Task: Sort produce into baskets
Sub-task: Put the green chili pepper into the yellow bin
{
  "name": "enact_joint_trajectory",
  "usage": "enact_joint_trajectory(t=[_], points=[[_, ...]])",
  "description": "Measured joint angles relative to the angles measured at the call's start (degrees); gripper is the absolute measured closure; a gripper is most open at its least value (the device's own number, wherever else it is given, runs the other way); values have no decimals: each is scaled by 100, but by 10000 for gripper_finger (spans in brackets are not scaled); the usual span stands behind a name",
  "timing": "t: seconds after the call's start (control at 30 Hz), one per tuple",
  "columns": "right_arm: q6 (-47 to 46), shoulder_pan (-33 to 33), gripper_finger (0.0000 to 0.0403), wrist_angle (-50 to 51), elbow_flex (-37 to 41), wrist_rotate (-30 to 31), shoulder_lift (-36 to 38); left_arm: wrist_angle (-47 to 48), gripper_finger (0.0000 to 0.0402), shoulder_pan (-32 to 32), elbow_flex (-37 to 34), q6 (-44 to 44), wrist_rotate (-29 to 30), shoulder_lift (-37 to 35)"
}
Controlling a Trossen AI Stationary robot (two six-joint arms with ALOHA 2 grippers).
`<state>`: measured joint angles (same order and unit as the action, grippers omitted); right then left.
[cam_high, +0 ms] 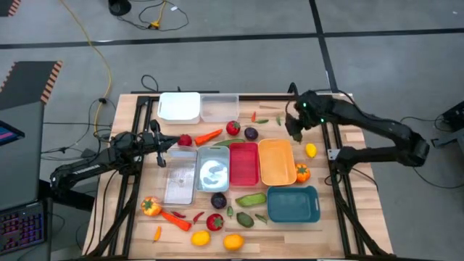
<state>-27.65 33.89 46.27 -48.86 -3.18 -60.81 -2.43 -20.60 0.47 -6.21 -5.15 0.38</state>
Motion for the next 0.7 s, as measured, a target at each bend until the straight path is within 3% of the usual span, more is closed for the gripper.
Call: enact_joint_trajectory(t=[0.37,0.7], points=[[-915,-2201,235,-147,0,2,60,2,401,0,0,0,0,0],[-991,-3005,234,-871,-4,1,-327,0,401,0,2,0,0,0]])
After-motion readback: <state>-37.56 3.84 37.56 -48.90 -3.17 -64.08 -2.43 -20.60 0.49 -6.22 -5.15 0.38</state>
